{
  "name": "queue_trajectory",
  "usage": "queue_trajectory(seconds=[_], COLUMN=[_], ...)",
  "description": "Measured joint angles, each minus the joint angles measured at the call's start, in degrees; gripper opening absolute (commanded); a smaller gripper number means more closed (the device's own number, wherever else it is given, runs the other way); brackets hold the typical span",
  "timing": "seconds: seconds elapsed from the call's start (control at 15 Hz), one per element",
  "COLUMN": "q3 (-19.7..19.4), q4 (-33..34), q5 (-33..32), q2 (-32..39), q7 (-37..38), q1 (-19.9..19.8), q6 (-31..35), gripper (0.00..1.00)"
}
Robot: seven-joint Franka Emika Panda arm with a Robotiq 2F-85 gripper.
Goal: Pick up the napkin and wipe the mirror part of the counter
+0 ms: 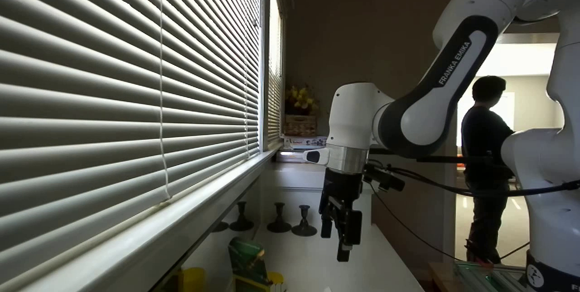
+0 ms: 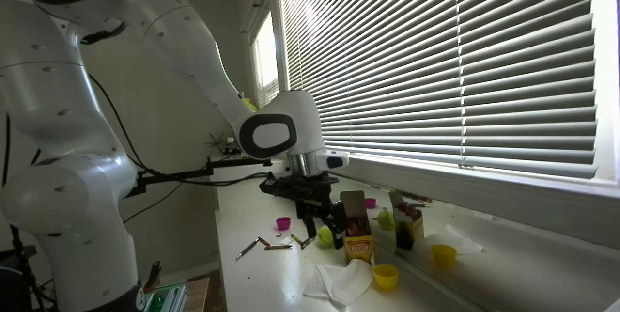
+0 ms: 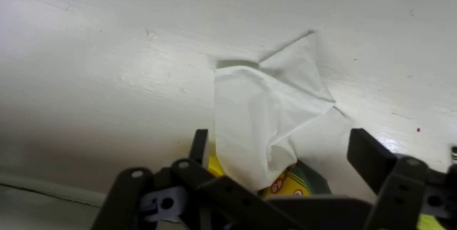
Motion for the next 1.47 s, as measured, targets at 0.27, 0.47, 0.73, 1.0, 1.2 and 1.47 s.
queue_trajectory(seconds=[0.27, 0.47, 0.73, 1.0, 1.2, 1.47], q3=[-0.77, -0.85, -0.71, 0.16, 1.24, 1.96], q4=[-1.34, -1.33, -1.34, -1.34, -1.34, -1.29], q5=[7.56, 8.32, 7.01, 6.98, 7.01, 7.70], q2=[2.04, 3.50, 4.59, 8.31, 10.73, 14.17], q7=[-4.60, -5.13, -4.88, -4.89, -4.91, -6.82], q1=[2.89, 3.44, 2.81, 2.86, 2.85, 3.07], q6=[3.96, 5.63, 7.86, 13.36, 16.60, 21.52], gripper=[1.00, 1.00, 1.00, 1.00, 1.00, 1.00])
